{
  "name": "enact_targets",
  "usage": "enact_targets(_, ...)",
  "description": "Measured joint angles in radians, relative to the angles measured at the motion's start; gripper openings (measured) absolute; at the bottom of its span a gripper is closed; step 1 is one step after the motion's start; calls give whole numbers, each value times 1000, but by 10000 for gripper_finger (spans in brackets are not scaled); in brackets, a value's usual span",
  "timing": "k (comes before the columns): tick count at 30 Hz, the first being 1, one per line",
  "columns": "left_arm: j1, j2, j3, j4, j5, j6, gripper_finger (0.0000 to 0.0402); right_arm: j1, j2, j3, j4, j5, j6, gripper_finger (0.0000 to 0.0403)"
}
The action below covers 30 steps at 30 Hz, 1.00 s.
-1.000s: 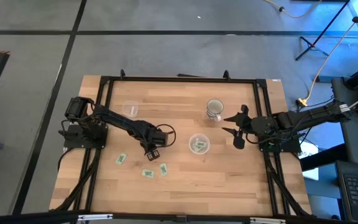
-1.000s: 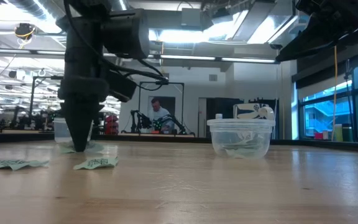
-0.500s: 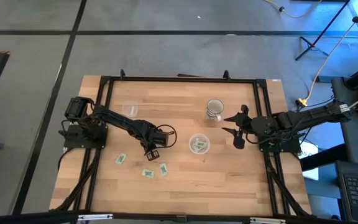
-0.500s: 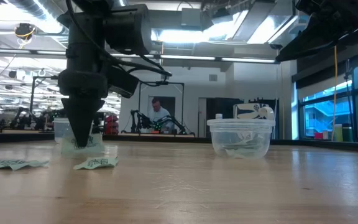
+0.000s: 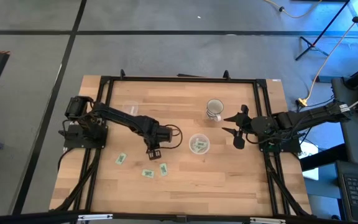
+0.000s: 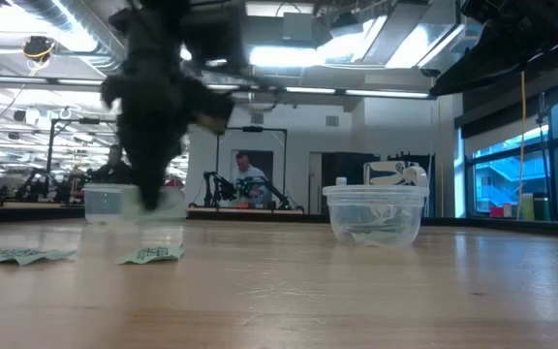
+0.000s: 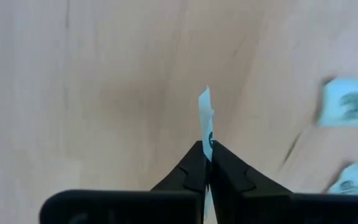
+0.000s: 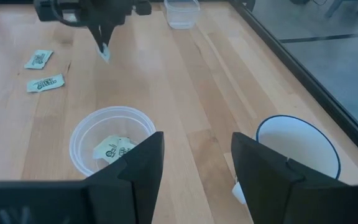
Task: Pick and place Stevia / Truvia into bins
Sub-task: Put the green stevia packet into the circular transparent container
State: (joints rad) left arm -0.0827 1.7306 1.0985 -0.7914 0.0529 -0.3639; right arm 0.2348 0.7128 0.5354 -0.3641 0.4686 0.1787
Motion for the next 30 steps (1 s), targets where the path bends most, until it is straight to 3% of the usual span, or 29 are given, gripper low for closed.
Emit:
enact_targets(5, 34, -1, 101, 46, -31, 120, 5, 0, 0, 0, 0, 0, 0, 192)
enact_targets(9, 62, -2, 121, 288, -41, 222, 7, 0, 0, 0, 0, 0, -2, 192)
enact_targets(13, 91, 13, 121, 509, 123, 276, 4, 0, 0, 0, -2, 0, -4, 192)
enact_targets(18, 127, 20, 120, 635, 272, 163, 5, 0, 0, 0, -26, 0, -4, 192)
enact_targets(24, 149, 26, 144, 650, 282, 112, 3, 0, 0, 0, -33, 0, -6, 192)
enact_targets(30, 148, 133, 298, 521, 283, 137, 3, 0, 1, 0, -34, 0, -4, 192)
